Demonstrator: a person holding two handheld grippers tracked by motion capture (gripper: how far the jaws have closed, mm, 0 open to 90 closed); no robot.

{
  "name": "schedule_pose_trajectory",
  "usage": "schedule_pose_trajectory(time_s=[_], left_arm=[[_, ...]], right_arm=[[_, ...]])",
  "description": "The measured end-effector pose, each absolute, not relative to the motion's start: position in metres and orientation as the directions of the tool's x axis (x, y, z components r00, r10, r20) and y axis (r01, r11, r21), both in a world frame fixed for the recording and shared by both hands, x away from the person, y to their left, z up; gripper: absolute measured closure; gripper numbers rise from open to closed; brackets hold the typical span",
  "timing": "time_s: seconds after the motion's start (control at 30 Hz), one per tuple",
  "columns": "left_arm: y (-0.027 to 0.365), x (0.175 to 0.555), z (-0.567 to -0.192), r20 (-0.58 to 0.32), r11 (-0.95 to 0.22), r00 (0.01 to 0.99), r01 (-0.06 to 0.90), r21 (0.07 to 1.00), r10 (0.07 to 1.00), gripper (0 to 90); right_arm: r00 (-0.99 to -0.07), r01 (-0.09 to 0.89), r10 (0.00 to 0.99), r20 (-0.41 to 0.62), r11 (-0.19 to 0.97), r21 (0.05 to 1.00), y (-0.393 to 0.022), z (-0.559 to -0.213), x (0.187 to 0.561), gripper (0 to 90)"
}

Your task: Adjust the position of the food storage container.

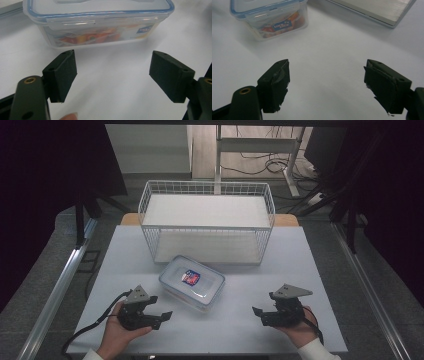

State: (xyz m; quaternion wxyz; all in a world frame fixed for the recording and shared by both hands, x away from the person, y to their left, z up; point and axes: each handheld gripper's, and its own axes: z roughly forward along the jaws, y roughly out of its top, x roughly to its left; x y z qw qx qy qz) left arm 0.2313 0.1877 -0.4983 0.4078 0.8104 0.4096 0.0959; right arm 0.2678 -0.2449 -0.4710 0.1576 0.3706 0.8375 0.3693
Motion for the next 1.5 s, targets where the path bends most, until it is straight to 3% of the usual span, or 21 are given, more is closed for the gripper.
schedule_pose_trajectory(time_s=[0.33,0.93,1.1,1.5], left_arm=[[0.19,0.226,-0.496,-0.151,-0.335,0.637,0.575,0.747,0.756,21.9],[0.198,0.231,-0.487,-0.197,-0.283,0.63,0.577,0.766,0.751,24.2],[0.201,0.241,-0.483,-0.232,-0.25,0.611,0.599,0.761,0.757,30.0],[0.2,0.273,-0.452,-0.144,-0.34,0.644,0.565,0.752,0.751,49.1]], right_arm=[[-0.684,0.513,0.729,0.035,0.446,0.733,-0.243,-0.467,0.27,21.7],[-0.662,0.543,0.749,0.029,0.452,0.707,-0.244,-0.469,0.268,23.6],[-0.664,0.546,0.748,0.022,0.464,0.698,-0.244,-0.47,0.268,23.8],[-0.658,0.551,0.753,0.014,0.468,0.691,-0.241,-0.473,0.269,23.7]])
